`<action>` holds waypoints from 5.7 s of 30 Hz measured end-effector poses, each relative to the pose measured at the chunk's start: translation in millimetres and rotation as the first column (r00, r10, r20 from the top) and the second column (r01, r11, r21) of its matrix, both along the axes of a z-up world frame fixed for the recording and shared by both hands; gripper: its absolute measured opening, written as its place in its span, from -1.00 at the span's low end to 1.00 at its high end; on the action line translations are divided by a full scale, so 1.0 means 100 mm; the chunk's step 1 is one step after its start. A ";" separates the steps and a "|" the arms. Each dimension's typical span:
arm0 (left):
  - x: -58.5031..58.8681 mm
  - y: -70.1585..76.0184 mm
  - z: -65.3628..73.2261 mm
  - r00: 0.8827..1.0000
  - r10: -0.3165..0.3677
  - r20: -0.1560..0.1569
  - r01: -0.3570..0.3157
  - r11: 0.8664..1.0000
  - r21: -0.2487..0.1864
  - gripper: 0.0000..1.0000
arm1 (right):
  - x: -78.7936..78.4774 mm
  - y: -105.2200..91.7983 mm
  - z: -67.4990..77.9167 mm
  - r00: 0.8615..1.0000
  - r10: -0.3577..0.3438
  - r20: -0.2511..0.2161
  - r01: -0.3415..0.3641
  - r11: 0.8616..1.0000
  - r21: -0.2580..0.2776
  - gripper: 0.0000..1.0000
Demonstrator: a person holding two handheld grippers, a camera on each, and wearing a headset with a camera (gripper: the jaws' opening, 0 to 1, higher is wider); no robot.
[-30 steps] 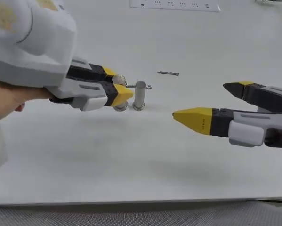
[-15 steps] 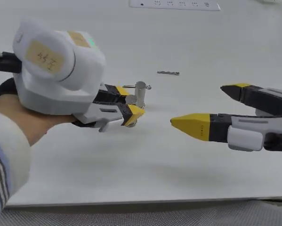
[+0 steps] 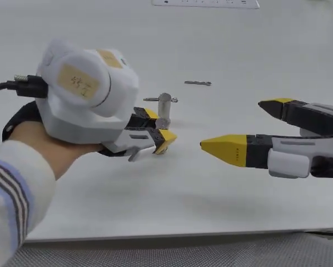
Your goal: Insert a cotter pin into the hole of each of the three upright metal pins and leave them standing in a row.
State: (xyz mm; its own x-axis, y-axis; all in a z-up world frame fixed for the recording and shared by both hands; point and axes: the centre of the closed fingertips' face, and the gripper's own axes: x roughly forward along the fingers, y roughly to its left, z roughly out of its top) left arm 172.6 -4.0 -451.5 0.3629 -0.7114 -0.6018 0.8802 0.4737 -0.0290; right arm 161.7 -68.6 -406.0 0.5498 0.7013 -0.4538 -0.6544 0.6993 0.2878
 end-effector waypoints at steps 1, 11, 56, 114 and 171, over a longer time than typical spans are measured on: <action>0.00 0.00 -0.01 1.000 -0.001 0.000 0.001 1.000 0.002 -0.81 | 0.00 0.00 0.00 1.000 0.000 -0.001 0.000 1.000 0.000 0.90; -0.03 -0.03 -0.07 0.999 -0.031 0.019 0.030 0.999 0.026 -0.80 | -0.01 -0.02 -0.03 1.000 0.002 -0.007 -0.002 1.000 -0.005 0.90; -0.24 0.12 0.31 0.989 -0.135 0.062 0.142 0.982 -0.125 0.17 | 0.00 -0.03 -0.04 1.000 0.008 -0.008 -0.008 1.000 -0.018 0.88; -0.55 0.84 0.29 0.991 0.084 -0.105 -0.101 0.981 -0.168 0.97 | 1.17 -0.16 -0.42 0.901 0.424 -0.094 -0.401 0.730 -0.554 -0.15; -0.55 0.84 0.30 0.983 0.129 -0.129 -0.154 0.968 -0.199 0.82 | 1.38 0.03 -0.85 0.826 0.524 -0.208 -0.523 0.575 -0.629 -1.00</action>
State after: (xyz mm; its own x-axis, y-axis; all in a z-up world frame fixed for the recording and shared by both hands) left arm 117.8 79.9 -421.6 0.4062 -0.7712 -0.4901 0.7897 0.5661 -0.2363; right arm 300.0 -66.0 -491.4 0.1825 0.4069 -0.8951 -0.9668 0.2400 -0.0880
